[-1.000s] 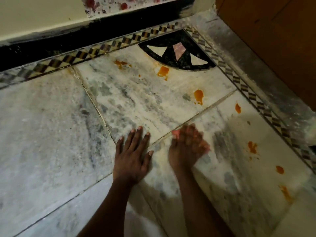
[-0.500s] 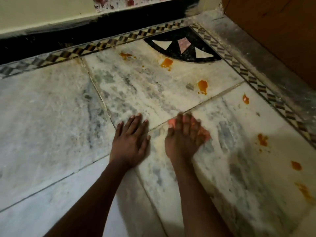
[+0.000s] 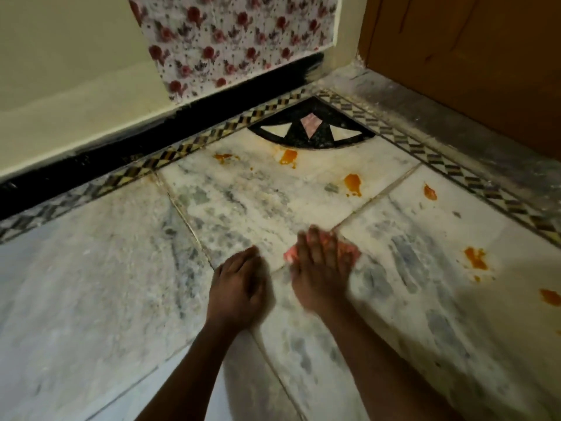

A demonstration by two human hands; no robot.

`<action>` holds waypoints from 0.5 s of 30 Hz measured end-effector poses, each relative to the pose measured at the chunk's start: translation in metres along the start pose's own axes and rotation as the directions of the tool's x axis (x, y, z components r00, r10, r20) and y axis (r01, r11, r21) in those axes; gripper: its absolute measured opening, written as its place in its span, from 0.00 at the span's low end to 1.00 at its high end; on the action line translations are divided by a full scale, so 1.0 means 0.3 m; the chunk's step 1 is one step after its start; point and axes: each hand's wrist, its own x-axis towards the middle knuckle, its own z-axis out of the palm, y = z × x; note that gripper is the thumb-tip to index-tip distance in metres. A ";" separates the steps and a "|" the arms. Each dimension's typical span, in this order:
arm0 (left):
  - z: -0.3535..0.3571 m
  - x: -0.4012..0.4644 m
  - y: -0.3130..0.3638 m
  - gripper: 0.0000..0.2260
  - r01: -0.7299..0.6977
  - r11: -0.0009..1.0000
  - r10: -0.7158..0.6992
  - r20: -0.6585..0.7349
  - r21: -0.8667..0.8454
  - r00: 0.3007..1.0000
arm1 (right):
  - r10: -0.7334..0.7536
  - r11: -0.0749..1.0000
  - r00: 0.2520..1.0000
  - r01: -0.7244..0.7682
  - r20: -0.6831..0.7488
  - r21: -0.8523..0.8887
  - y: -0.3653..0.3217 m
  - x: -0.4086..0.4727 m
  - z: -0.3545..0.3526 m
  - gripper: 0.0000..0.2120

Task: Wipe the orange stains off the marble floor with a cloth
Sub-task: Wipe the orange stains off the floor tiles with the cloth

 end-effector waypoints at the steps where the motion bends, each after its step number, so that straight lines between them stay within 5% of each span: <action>1: -0.016 0.032 -0.024 0.25 -0.010 1.000 0.010 0.003 -0.005 1.000 | -0.172 0.984 0.984 0.170 -0.042 -0.046 0.014 -0.054 0.003 0.28; 4: -0.058 0.127 -0.108 0.25 -0.076 0.996 0.075 0.023 0.046 0.997 | -0.350 0.935 0.936 0.349 -0.022 -0.060 0.142 -0.150 -0.013 0.25; 8: -0.109 0.259 -0.282 0.25 -0.104 0.985 0.109 -0.025 0.138 0.994 | -0.035 0.995 0.991 0.023 -0.126 -0.093 0.123 0.072 0.029 0.29; 11: -0.139 0.315 -0.372 0.30 0.053 0.992 -0.051 -0.022 0.112 0.998 | 0.037 0.998 0.998 -0.039 -0.046 -0.040 -0.053 0.280 0.082 0.34; 15: -0.237 0.418 -0.328 0.47 0.189 0.954 -0.243 0.229 0.235 0.943 | -0.180 0.983 0.983 0.180 -0.017 -0.045 -0.184 0.269 0.075 0.32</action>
